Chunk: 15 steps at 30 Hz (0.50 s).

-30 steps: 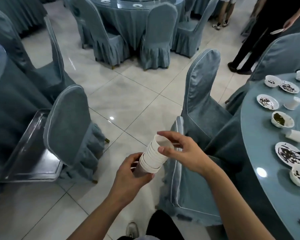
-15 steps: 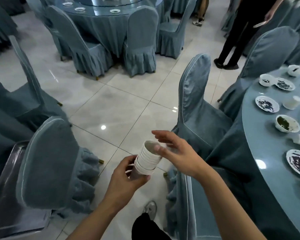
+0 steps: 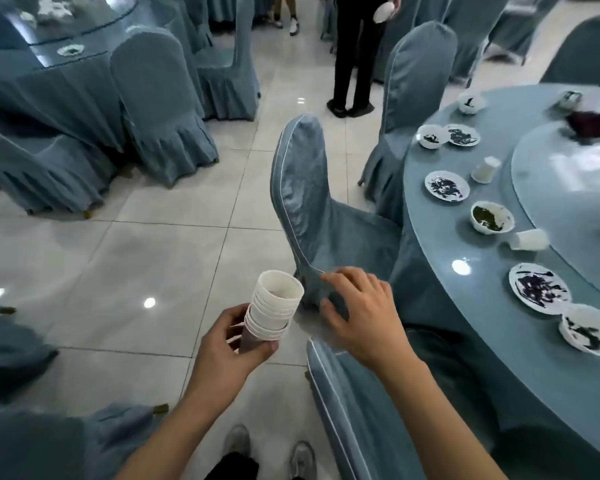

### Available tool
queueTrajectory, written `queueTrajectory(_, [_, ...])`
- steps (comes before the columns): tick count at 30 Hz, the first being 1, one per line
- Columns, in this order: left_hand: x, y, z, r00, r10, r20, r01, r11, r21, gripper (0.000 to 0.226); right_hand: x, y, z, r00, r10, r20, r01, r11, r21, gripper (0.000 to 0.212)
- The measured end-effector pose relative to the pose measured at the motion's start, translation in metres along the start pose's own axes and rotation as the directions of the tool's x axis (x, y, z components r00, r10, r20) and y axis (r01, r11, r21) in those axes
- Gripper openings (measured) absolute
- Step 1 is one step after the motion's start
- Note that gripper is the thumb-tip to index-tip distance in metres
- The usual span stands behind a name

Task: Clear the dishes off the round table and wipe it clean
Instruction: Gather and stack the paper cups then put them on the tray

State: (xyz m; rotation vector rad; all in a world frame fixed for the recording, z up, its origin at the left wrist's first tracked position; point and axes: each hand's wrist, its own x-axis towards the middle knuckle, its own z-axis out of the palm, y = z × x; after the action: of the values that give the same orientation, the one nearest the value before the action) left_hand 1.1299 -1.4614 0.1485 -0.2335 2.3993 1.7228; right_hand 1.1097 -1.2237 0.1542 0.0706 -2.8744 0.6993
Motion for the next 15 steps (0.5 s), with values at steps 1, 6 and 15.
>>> queueTrajectory(1, [0.012, 0.005, 0.003, 1.0, 0.006, 0.028, -0.007, 1.0, 0.004, 0.061, 0.003, 0.006, 0.002, 0.999, 0.035, -0.02, -0.035, 0.999, -0.024, 0.038])
queueTrajectory(6, [0.08, 0.027, 0.016, 0.985, 0.05, 0.163, -0.047, 0.999, -0.018, 0.061, 0.03, 0.03, 0.01, 0.977, 0.2, -0.078, -0.209, 0.97, -0.121, 0.039])
queueTrajectory(15, [0.227, 0.067, 0.016, 0.889, 0.137, 0.438, -0.153, 0.988, 0.002, 0.063, 0.104, 0.033, 0.028, 0.843, 0.501, -0.196, -0.531, 0.833, -0.153, 0.047])
